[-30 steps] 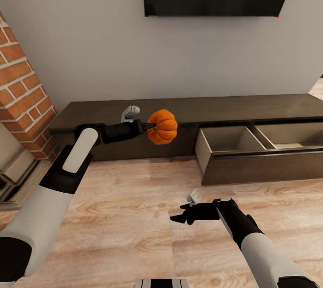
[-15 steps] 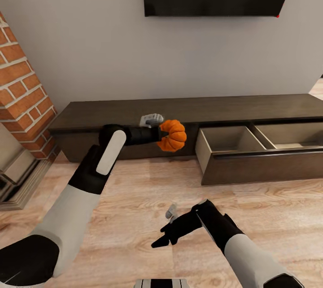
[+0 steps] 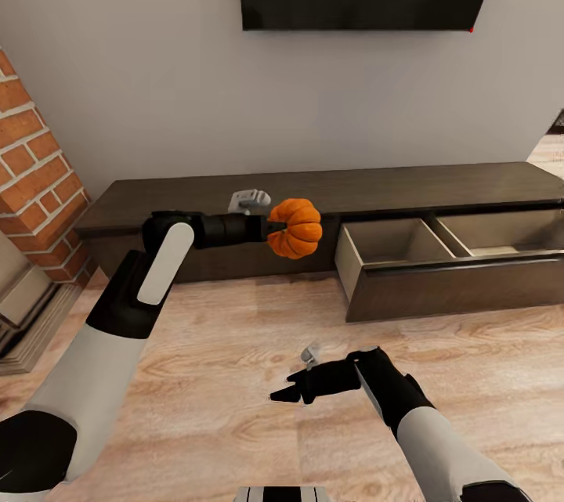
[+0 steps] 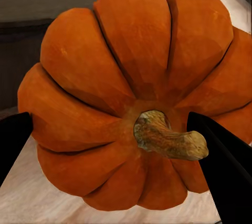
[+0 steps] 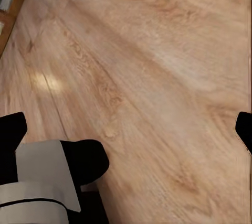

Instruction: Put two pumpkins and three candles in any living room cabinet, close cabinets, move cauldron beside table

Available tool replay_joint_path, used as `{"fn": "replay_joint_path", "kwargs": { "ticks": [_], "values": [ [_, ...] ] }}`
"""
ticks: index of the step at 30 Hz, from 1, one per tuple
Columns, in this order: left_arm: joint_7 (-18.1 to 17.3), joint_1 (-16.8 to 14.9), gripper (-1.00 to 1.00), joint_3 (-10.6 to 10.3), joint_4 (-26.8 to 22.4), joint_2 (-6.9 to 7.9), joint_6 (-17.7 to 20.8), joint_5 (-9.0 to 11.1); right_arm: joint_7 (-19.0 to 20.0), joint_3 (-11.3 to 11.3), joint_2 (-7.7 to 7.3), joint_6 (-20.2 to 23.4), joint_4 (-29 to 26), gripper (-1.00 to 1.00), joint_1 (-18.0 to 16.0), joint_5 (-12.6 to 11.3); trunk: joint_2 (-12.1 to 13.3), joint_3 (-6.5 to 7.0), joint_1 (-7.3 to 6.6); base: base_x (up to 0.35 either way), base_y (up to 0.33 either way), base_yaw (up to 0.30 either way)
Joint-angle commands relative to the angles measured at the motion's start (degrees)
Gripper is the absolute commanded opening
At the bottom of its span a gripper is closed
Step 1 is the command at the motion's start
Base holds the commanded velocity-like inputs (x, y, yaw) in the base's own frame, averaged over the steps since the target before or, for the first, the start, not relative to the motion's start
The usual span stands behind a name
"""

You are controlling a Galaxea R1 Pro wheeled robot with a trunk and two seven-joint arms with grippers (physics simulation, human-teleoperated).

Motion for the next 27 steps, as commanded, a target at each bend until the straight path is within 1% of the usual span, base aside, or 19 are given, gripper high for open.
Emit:
{"fn": "replay_joint_path", "kwargs": {
  "ticks": [1, 3, 5, 8, 11, 13, 15, 18, 21, 22, 26, 27],
  "values": [
    [-0.6, 0.0, -1.00, 0.0, -0.6, 0.08, 0.6, -1.0, 0.3, -0.8, 0.09, 0.4, 0.0, 1.00, 0.0, 0.3, 0.0, -0.02, -0.01, 0.000, 0.000, -0.263],
    [-0.8, 0.0, -1.00, 0.1, -1.1, 0.09, 0.9, -1.0, 0.3, -1.2, 0.14, 0.1, 0.2, 1.00, 0.0, 0.2, 0.0, 0.03, -0.01, 0.000, 0.000, -0.222],
    [-0.9, 0.0, -1.00, -0.1, -1.5, 0.08, 1.2, -0.9, 0.3, -1.8, 0.18, -2.5, 1.0, 1.00, 0.0, -2.0, 0.0, 0.04, -0.01, 0.000, 0.000, -0.068],
    [-1.0, 0.0, -1.00, -0.2, -1.6, 0.08, 1.3, -0.9, 0.3, -1.9, 0.23, -3.9, 2.1, 1.00, 0.0, -3.6, 0.0, 0.05, -0.01, 0.000, 0.000, -0.093],
    [-1.0, 0.0, -1.00, -0.7, -1.7, 0.11, 1.3, -0.9, 0.0, -1.9, 0.40, -4.4, 2.9, 1.00, 0.0, -4.1, 0.0, 0.05, -0.01, 0.000, 0.000, -0.207],
    [-1.0, 0.0, -1.00, -1.6, -1.7, 0.13, 1.3, -1.0, -0.2, -1.9, 0.54, -4.5, 3.6, 1.00, 0.0, -4.4, 0.0, 0.05, -0.01, 0.000, 0.000, -0.164],
    [-1.0, 0.0, -1.00, -2.0, -1.7, 0.17, 1.3, -1.2, -0.3, -2.0, 0.60, -4.5, 4.1, 1.00, 0.0, -4.6, 0.0, 0.05, -0.01, 0.000, 0.000, -0.074],
    [-1.0, 0.0, -1.00, -2.4, -1.6, 0.20, 1.2, -1.4, -0.6, -2.0, 0.71, -4.9, 5.6, 1.00, 0.0, -5.6, 0.0, 0.05, -0.01, 0.000, 0.000, -0.021],
    [-0.9, 0.0, -1.00, -2.5, -1.5, 0.17, 1.2, -1.4, -2.0, -2.1, 0.88, -6.0, 6.3, 1.00, 0.0, -6.2, 0.0, 0.05, -0.01, 0.000, 0.000, -0.006],
    [-0.6, 0.0, -1.00, -2.6, -1.5, 0.09, 1.0, -1.4, -3.7, -2.1, 0.97, -10.9, 8.5, 1.00, 0.0, -7.3, 0.0, 0.05, -0.01, 0.000, 0.000, 0.000],
    [-0.4, 0.0, -1.00, -2.6, -1.5, 0.12, 1.0, -1.4, -5.3, -2.3, 1.42, -12.0, 10.4, 1.00, 0.0, -8.3, 0.0, 0.05, -0.01, 0.000, 0.000, 0.000],
    [-0.4, 0.0, -1.00, -2.6, -1.5, 0.12, 1.0, -1.4, -6.0, -2.7, 1.56, -12.2, 10.8, 1.00, 0.0, -8.6, 0.0, 0.05, -0.01, 0.000, 0.000, -0.013]
  ]
}}
